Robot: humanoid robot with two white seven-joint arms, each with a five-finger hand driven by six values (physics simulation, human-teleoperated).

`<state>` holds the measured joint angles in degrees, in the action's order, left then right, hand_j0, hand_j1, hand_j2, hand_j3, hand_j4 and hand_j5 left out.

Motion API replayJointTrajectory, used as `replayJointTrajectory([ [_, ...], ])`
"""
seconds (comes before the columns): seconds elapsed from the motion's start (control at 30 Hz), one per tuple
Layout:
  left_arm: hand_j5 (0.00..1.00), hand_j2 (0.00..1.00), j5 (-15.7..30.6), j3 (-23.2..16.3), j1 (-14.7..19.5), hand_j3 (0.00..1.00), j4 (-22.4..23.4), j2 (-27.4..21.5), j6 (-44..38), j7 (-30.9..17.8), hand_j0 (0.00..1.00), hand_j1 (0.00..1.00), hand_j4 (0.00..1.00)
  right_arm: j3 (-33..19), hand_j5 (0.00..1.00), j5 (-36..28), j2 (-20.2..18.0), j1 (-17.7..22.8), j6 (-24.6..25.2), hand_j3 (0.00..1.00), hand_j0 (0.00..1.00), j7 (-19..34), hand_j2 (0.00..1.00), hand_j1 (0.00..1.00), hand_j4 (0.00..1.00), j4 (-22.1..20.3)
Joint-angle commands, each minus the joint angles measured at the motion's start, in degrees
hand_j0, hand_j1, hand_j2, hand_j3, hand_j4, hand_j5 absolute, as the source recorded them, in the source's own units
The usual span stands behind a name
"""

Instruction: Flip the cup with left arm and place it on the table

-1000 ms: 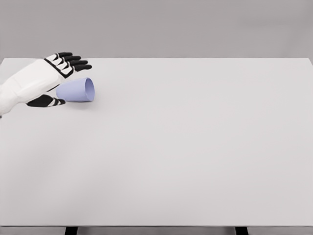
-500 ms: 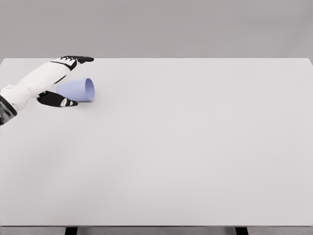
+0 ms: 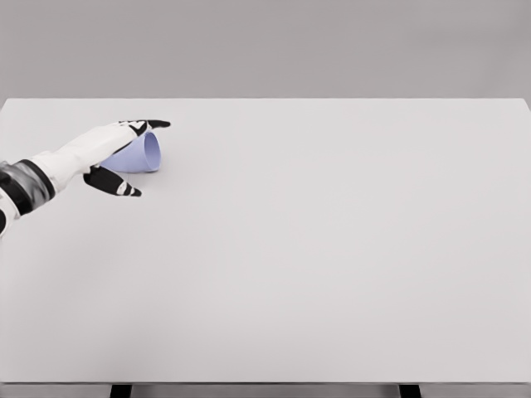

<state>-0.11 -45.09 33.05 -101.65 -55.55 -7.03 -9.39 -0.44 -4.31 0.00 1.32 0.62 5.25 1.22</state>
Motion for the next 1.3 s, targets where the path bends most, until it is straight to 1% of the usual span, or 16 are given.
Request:
replayJointTrajectory([
  [0.0, 1.00, 1.00, 2.3, -0.4, 0.0, 1.00, 0.0, -0.7, -1.4, 0.0, 1.00, 1.00, 1.00, 0.0, 1.00, 0.0, 0.0, 0.0, 0.0, 1.00, 1.00, 0.0, 1.00, 1.00, 1.00, 0.0],
  [0.03, 1.00, 1.00, 3.4, -0.4, 0.5, 1.00, 0.0, -0.7, -2.9, 0.0, 1.00, 1.00, 1.00, 0.0, 1.00, 0.0, 0.0, 0.0, 0.0, 1.00, 1.00, 0.0, 1.00, 1.00, 1.00, 0.0],
  [0.13, 1.00, 1.00, 4.1, -0.4, 1.6, 1.00, 0.4, -0.7, -4.7, 0.0, 1.00, 1.00, 1.00, 0.0, 1.00, 0.0, 0.0, 0.0, 0.0, 1.00, 1.00, 0.0, 1.00, 1.00, 1.00, 0.0],
  [0.23, 1.00, 1.00, 4.9, -1.0, 3.3, 1.00, 2.8, -0.3, -6.1, 0.0, 1.00, 1.00, 1.00, 0.0, 1.00, 0.0, 0.0, 0.0, 0.0, 1.00, 1.00, -0.1, 1.00, 1.00, 1.00, 0.0],
  [0.27, 1.00, 1.00, 5.0, -1.8, 4.5, 1.00, 4.0, 0.1, -6.1, 0.0, 1.00, 1.00, 1.00, 0.0, 1.00, 0.0, 0.0, 0.0, 0.0, 1.00, 1.00, 0.0, 1.00, 1.00, 1.00, 0.0],
  [0.3, 1.00, 1.00, 5.4, -2.5, 5.0, 1.00, 4.7, 0.2, -6.1, 0.0, 1.00, 1.00, 1.00, 0.0, 1.00, 0.0, 0.0, 0.0, 0.0, 1.00, 1.00, 0.0, 1.00, 1.00, 1.00, 0.0],
  [0.33, 1.00, 1.00, 5.9, -3.9, 6.7, 1.00, 6.5, 0.8, -6.1, 0.0, 1.00, 1.00, 1.00, 0.0, 1.00, 0.0, 0.0, 0.0, 0.0, 1.00, 1.00, 0.0, 1.00, 1.00, 1.00, 0.0],
  [0.37, 1.00, 1.00, 5.9, -4.3, 7.0, 1.00, 7.1, 1.1, -6.1, 0.0, 1.00, 1.00, 1.00, 0.0, 1.00, 0.0, 0.0, 0.0, 0.0, 1.00, 1.00, 0.0, 1.00, 1.00, 1.00, 0.0],
  [0.43, 1.00, 1.00, 6.0, -5.4, 8.2, 1.00, 10.0, 2.9, -6.1, 0.0, 1.00, 1.00, 1.00, 0.0, 1.00, 0.0, 0.0, 0.0, 0.0, 1.00, 1.00, -0.1, 1.00, 1.00, 1.00, 0.0],
  [0.5, 1.00, 1.00, 6.0, -6.5, 9.1, 1.00, 11.4, 3.7, -6.1, 0.0, 1.00, 1.00, 1.00, 0.0, 1.00, 0.0, 0.0, 0.0, 0.0, 1.00, 1.00, 0.0, 1.00, 1.00, 1.00, 0.0],
  [0.57, 1.00, 1.00, 6.0, -8.1, 10.6, 1.00, 13.1, 4.6, -6.1, 0.0, 1.00, 1.00, 1.00, 0.0, 1.00, 0.0, 0.0, 0.0, 0.0, 1.00, 1.00, 0.0, 1.00, 1.00, 1.00, 0.0],
  [0.67, 1.00, 1.00, 6.0, -9.2, 11.6, 1.00, 14.3, 5.5, -6.1, -0.1, 1.00, 1.00, 1.00, 0.0, 1.00, 0.0, 0.0, 0.0, 0.0, 1.00, 1.00, -0.1, 1.00, 1.00, 1.00, 0.0],
  [0.73, 1.00, 1.00, 6.0, -10.8, 12.5, 1.00, 14.8, 5.6, -6.1, -0.3, 1.00, 1.00, 1.00, 0.0, 1.00, 0.0, 0.0, 0.0, 0.0, 1.00, 1.00, 0.0, 1.00, 1.00, 1.00, 0.0],
  [0.9, 1.00, 1.00, 6.0, -12.5, 13.1, 1.00, 16.6, 6.7, -6.1, -2.0, 1.00, 1.00, 1.00, 0.0, 1.00, 0.0, 0.0, 0.0, 0.0, 1.00, 1.00, 0.0, 1.00, 1.00, 1.00, 0.0],
  [1.03, 1.00, 1.00, 6.0, -13.3, 13.5, 1.00, 17.0, 6.7, -6.1, -2.7, 1.00, 1.00, 1.00, 0.0, 1.00, 0.0, 0.0, 0.0, 0.0, 1.00, 1.00, 0.0, 1.00, 1.00, 1.00, 0.0],
  [1.27, 1.00, 1.00, 5.8, -13.4, 15.0, 1.00, 20.4, 8.2, -6.1, -2.7, 1.00, 1.00, 1.00, 0.0, 1.00, 0.0, 0.0, 0.0, 0.0, 1.00, 1.00, 0.0, 1.00, 1.00, 1.00, 0.0],
])
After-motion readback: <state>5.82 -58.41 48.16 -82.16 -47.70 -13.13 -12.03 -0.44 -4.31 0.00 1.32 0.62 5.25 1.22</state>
